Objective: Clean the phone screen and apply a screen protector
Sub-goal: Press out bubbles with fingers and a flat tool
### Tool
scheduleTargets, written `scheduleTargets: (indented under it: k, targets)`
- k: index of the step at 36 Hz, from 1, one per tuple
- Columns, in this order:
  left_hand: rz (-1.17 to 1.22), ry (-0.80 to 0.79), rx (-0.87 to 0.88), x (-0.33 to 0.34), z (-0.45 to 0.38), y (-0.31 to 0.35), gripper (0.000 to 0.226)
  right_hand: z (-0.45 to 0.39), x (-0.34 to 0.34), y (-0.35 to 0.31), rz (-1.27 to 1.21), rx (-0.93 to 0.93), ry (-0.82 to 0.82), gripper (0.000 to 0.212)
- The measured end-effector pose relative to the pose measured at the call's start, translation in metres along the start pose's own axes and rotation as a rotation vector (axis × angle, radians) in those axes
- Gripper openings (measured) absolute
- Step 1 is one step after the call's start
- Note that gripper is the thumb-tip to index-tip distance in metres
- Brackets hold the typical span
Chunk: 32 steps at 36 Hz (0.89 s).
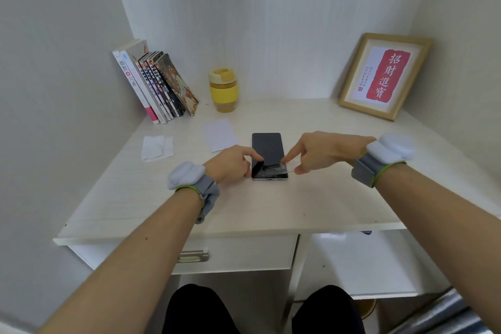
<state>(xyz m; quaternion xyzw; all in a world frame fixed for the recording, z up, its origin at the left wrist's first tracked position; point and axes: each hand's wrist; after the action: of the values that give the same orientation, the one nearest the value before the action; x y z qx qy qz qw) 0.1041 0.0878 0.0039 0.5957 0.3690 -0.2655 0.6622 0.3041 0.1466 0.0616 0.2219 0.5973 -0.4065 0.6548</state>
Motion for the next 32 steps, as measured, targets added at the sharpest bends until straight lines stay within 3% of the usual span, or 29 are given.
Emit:
scheduleTargets:
  k: [32]
  targets:
    - [-0.064,0.096,0.034,0.008,0.007,-0.001,0.055,0.016,-0.01,-0.005,0.065,0.048,-0.011,0.048]
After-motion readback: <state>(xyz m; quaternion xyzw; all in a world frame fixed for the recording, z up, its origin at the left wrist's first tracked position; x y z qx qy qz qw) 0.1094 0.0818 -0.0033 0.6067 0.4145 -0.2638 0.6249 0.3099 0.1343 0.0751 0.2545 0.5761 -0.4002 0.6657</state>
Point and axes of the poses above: each hand's wrist, its own z-axis away from the middle knuckle, its own x-axis out of the palm, y = z × x, and after that the axes turned 9 degrees about y, right-handed
